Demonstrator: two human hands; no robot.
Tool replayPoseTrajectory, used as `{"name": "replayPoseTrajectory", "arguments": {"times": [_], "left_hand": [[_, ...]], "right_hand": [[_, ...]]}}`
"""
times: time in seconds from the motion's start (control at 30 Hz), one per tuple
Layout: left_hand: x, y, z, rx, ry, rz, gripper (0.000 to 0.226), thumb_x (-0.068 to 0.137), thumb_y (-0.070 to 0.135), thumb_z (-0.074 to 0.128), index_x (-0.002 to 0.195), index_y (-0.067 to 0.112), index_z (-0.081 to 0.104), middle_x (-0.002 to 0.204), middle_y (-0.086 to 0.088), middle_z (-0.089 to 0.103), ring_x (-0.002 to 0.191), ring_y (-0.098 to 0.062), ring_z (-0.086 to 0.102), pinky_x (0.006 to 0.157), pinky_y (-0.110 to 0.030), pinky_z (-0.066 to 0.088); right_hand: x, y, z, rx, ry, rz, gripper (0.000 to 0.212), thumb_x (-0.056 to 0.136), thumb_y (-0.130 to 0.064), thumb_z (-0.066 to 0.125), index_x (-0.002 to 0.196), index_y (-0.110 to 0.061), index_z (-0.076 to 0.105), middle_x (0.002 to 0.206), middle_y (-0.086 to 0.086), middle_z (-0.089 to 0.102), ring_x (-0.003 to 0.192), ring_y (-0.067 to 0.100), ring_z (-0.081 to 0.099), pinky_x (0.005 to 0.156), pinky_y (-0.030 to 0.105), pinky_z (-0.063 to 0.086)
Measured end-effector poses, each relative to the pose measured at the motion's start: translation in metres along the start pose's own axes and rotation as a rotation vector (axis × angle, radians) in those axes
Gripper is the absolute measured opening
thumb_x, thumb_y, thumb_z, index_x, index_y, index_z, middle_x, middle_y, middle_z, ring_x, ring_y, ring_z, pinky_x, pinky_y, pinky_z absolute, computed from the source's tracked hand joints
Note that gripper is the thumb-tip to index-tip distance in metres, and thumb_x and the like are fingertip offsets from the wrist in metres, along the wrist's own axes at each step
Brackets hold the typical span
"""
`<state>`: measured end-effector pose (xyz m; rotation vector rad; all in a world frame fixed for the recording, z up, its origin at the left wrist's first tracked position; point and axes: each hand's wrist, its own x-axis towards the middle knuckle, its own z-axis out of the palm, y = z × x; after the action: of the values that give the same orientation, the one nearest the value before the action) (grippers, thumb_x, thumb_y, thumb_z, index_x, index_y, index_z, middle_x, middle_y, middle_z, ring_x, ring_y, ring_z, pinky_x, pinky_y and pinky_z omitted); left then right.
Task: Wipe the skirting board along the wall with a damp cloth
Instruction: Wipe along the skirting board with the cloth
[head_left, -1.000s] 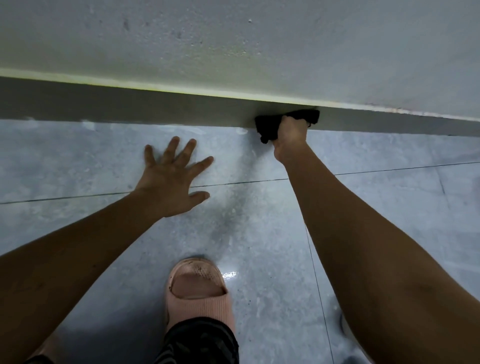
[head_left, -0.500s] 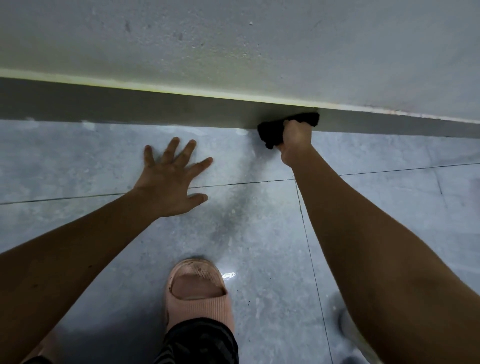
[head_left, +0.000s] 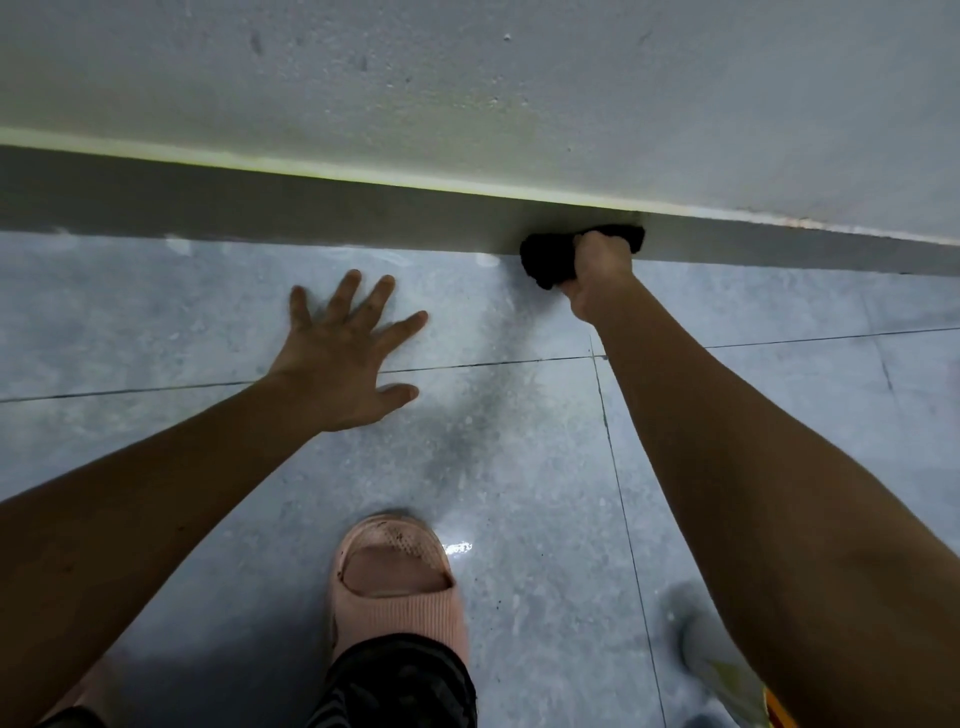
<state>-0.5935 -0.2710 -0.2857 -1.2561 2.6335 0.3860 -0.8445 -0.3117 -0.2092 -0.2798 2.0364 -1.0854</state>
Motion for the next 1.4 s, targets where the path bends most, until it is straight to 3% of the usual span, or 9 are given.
{"name": "replayPoseTrajectory", "arguments": {"times": [0.1, 0.23, 0.4, 0.53, 0.67, 0.8, 1.03, 1.3, 1.4], "left_hand": [[0.000, 0.000, 0.002, 0.003, 0.006, -0.003, 0.079, 0.079, 0.077, 0.020, 0.145, 0.044, -0.007, 0.159, -0.003, -0.017, 0.144, -0.031, -0.016, 0.109, -0.066, 0.003], [0.000, 0.000, 0.003, 0.006, 0.012, -0.005, 0.079, 0.079, 0.077, 0.018, 0.145, 0.044, -0.008, 0.158, -0.003, -0.018, 0.144, -0.031, -0.016, 0.109, -0.066, 0.003], [0.000, 0.001, 0.002, -0.006, 0.017, -0.004, 0.079, 0.079, 0.077, 0.020, 0.146, 0.044, -0.006, 0.159, -0.003, -0.017, 0.144, -0.031, -0.016, 0.108, -0.066, 0.002], [0.000, 0.000, 0.003, -0.007, 0.017, -0.010, 0.079, 0.079, 0.077, 0.019, 0.145, 0.044, -0.007, 0.158, -0.003, -0.018, 0.144, -0.031, -0.016, 0.108, -0.066, 0.002], [0.000, 0.000, 0.004, -0.006, 0.011, -0.007, 0.079, 0.079, 0.077, 0.018, 0.145, 0.044, -0.008, 0.158, -0.003, -0.018, 0.144, -0.031, -0.017, 0.109, -0.066, 0.002], [0.000, 0.001, 0.002, -0.011, 0.018, -0.001, 0.079, 0.079, 0.077, 0.021, 0.146, 0.044, -0.005, 0.159, -0.003, -0.015, 0.144, -0.031, -0.015, 0.108, -0.067, 0.004], [-0.001, 0.002, 0.002, -0.022, 0.008, -0.014, 0.079, 0.080, 0.076, 0.022, 0.146, 0.044, -0.006, 0.159, -0.002, -0.017, 0.144, -0.031, -0.017, 0.108, -0.066, 0.001], [-0.001, 0.004, -0.001, -0.003, -0.003, -0.020, 0.079, 0.079, 0.077, 0.019, 0.146, 0.043, -0.007, 0.158, -0.003, -0.018, 0.144, -0.031, -0.017, 0.109, -0.066, 0.004], [0.000, 0.004, 0.000, 0.002, -0.012, -0.025, 0.079, 0.079, 0.077, 0.019, 0.145, 0.044, -0.008, 0.158, -0.002, -0.018, 0.144, -0.031, -0.017, 0.108, -0.066, 0.004]], "right_hand": [[-0.007, 0.000, 0.009, -0.029, -0.070, 0.058, 0.037, 0.097, 0.000, 0.035, 0.133, 0.000, 0.044, 0.130, 0.021, 0.051, 0.114, 0.036, 0.055, 0.090, 0.045, 0.051], [-0.009, -0.002, -0.005, 0.037, -0.139, 0.027, 0.025, 0.095, 0.005, 0.037, 0.116, 0.005, 0.050, 0.100, 0.017, 0.059, 0.085, 0.030, 0.063, 0.071, 0.042, 0.057], [0.001, -0.006, -0.016, 0.061, -0.020, -0.039, 0.034, 0.093, 0.010, 0.040, 0.126, 0.005, 0.045, 0.113, 0.018, 0.055, 0.099, 0.030, 0.059, 0.075, 0.041, 0.056], [-0.006, 0.000, -0.002, -0.041, -0.102, 0.040, 0.036, 0.095, 0.007, 0.035, 0.130, 0.004, 0.043, 0.126, 0.021, 0.052, 0.109, 0.034, 0.057, 0.090, 0.047, 0.051], [-0.006, 0.000, -0.006, 0.040, -0.152, -0.020, 0.028, 0.095, 0.006, 0.038, 0.120, 0.005, 0.049, 0.109, 0.019, 0.058, 0.097, 0.033, 0.060, 0.077, 0.043, 0.055], [0.005, -0.006, -0.016, 0.091, -0.013, -0.073, 0.020, 0.091, 0.012, 0.038, 0.104, 0.000, 0.047, 0.095, 0.013, 0.055, 0.095, 0.031, 0.059, 0.084, 0.046, 0.054], [0.000, 0.005, 0.013, -0.040, -0.021, 0.065, 0.025, 0.097, -0.002, 0.037, 0.119, -0.003, 0.048, 0.126, 0.020, 0.055, 0.111, 0.035, 0.056, 0.094, 0.048, 0.049], [-0.038, 0.018, 0.052, -0.121, -0.149, 0.077, 0.025, 0.091, -0.002, 0.038, 0.110, -0.001, 0.055, 0.113, 0.021, 0.061, 0.106, 0.034, 0.060, 0.091, 0.046, 0.050], [-0.052, 0.020, 0.057, -0.192, -0.250, 0.069, 0.013, 0.091, -0.002, 0.041, 0.097, -0.004, 0.053, 0.097, 0.016, 0.056, 0.090, 0.029, 0.058, 0.074, 0.037, 0.048]]}}
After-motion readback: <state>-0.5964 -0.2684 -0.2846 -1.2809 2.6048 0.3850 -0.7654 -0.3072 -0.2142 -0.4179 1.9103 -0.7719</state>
